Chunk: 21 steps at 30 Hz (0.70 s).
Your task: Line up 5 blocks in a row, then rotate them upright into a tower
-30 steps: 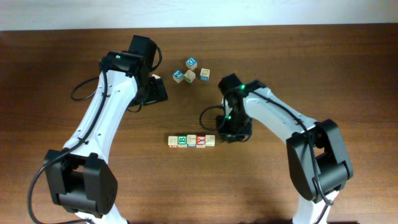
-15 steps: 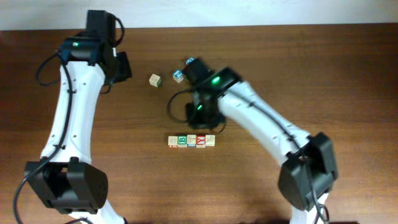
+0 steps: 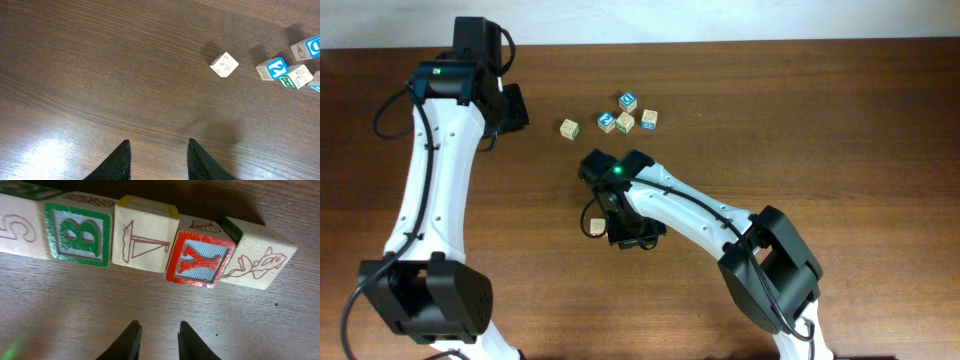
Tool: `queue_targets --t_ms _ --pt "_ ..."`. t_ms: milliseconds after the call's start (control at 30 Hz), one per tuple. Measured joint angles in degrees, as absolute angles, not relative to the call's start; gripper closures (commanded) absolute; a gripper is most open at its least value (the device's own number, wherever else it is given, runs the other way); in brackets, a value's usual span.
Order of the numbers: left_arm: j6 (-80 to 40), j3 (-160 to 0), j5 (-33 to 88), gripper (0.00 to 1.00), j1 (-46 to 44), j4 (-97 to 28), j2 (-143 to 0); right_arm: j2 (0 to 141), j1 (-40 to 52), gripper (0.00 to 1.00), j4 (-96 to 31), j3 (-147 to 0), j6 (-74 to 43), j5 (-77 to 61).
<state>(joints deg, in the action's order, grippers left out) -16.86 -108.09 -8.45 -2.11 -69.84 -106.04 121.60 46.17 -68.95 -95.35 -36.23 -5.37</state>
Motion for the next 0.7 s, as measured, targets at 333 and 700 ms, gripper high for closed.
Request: queue_targets --t_ms 333,700 --pt "-16.9 -108.1 -8.4 0.64 -2.1 -70.1 -106.0 121.8 44.7 0.74 -65.0 -93.0 -36.2 -5.4" --pt "-16.9 -108.1 -8.4 0.64 -2.1 -70.5 -106.0 121.8 44.6 0.75 -62.8 -91.6 -35.7 -5.6"
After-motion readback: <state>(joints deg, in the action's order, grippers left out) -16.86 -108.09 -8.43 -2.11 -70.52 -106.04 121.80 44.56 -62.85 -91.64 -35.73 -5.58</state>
